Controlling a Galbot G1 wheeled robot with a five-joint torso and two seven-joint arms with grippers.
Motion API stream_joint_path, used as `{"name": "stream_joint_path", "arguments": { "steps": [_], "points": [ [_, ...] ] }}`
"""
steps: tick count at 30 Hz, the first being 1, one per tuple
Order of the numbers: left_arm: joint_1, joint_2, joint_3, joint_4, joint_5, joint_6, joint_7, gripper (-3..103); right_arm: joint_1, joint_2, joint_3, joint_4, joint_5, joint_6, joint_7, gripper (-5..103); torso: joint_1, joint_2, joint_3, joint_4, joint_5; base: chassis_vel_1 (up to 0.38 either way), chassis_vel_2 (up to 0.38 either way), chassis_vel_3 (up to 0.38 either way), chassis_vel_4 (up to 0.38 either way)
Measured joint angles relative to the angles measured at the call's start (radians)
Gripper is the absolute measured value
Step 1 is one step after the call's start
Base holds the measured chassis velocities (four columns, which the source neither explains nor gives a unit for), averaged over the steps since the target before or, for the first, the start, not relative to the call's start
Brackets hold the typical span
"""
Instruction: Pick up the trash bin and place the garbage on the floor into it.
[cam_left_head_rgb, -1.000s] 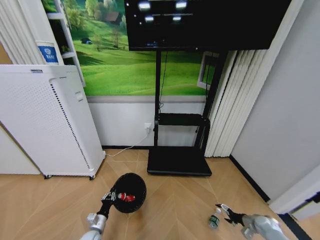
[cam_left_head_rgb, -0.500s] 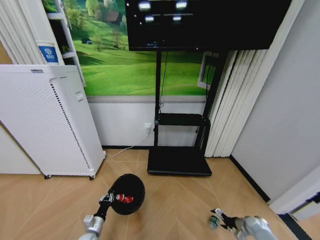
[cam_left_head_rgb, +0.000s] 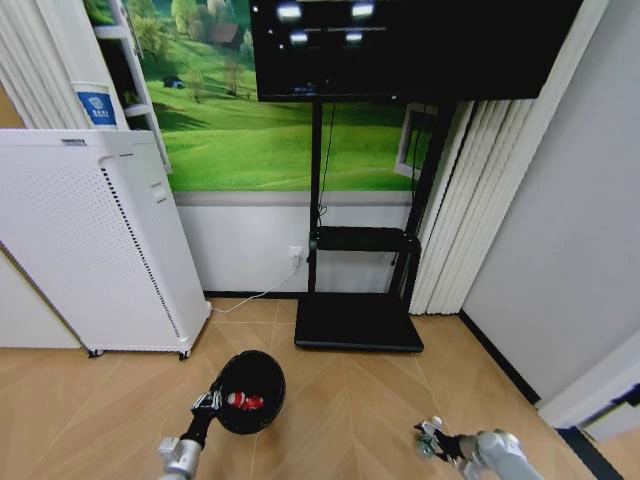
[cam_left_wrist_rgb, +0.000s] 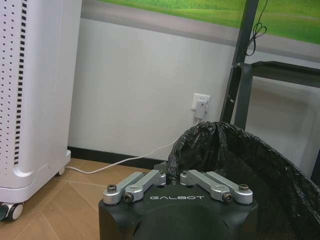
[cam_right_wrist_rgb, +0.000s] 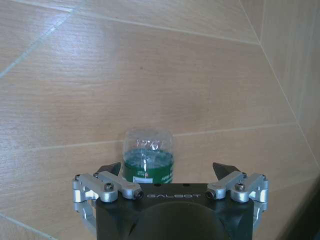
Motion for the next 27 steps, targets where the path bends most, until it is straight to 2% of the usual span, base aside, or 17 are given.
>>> {"name": "stream_joint_path", "arguments": {
  "steps": [3,6,10,13,15,16,19,20,23,25,26,27],
  "points": [
    [0.0,-0.001,-0.001,0.0,-0.002,0.0,0.001,6,0.001,-0.001,-0.01,0.003,-0.001,0.0,-0.004,100,0.0,0.0,0.0,0.0,0.0,0.0,0.0,0.0,0.0],
    [0.027,-0.025,-0.012,-0.082,-0.059,0.015,-0.012,6,0.006,-0.011,-0.095,0.004,-0.001,0.003,-0.049,100,0.0,0.0,0.0,-0.0003,0.0002,0.0,0.0,0.0,0.0],
    [0.033,-0.032,-0.016,-0.093,-0.063,0.017,-0.013,6,0.013,-0.011,-0.113,-0.001,0.0,0.002,-0.053,102,0.0,0.0,0.0,-0.0002,0.0002,0.0,0.0,0.0,0.0],
    [0.037,-0.043,-0.02,-0.074,-0.062,0.011,-0.006,6,0.033,-0.006,-0.131,-0.019,0.009,-0.005,-0.052,89,0.0,0.0,0.0,0.0,0.0002,0.0,0.0,0.0,0.0],
    [0.038,-0.044,-0.02,-0.073,-0.062,0.01,-0.006,6,0.035,-0.005,-0.132,-0.021,0.01,-0.006,-0.052,89,0.0,0.0,0.0,0.0,0.0002,0.0,0.0,0.0,0.0],
    [0.04,-0.045,-0.02,-0.068,-0.061,0.008,-0.002,6,0.044,-0.004,-0.137,-0.028,0.014,-0.008,-0.05,79,0.0,0.0,0.0,0.0,0.0001,0.0,0.0,0.0,0.0],
    [0.041,-0.045,-0.02,-0.066,-0.061,0.008,0.0,6,0.049,-0.004,-0.14,-0.033,0.015,-0.009,-0.049,79,0.0,0.0,0.0,0.0,0.0002,0.0,0.0,0.0,0.0],
    [0.041,-0.045,-0.02,-0.063,-0.061,0.007,0.002,6,0.054,-0.004,-0.143,-0.04,0.015,-0.01,-0.048,68,0.0,0.0,0.0,0.0,0.0001,0.0,0.0,0.0,0.0],
    [0.041,-0.044,-0.021,-0.06,-0.061,0.007,0.002,6,0.057,-0.005,-0.147,-0.044,0.015,-0.012,-0.047,51,0.0,0.0,0.0,0.0,-0.0003,0.0,0.0,0.0,0.0],
    [0.041,-0.044,-0.021,-0.06,-0.061,0.007,0.002,6,0.054,-0.005,-0.148,-0.042,0.014,-0.012,-0.048,51,0.0,0.0,0.0,0.0,-0.0004,0.0,0.0,0.0,0.0],
    [0.042,-0.044,-0.022,-0.06,-0.062,0.007,0.002,6,0.05,-0.005,-0.148,-0.04,0.013,-0.013,-0.051,46,0.0,0.0,0.0,-0.0001,-0.0004,0.0,0.0,0.0,0.0],
    [0.042,-0.044,-0.022,-0.06,-0.062,0.007,0.002,6,0.05,-0.005,-0.148,-0.04,0.013,-0.013,-0.051,46,0.0,0.0,0.0,-0.0001,-0.0004,0.0,0.0,0.0,0.0]
  ]
}}
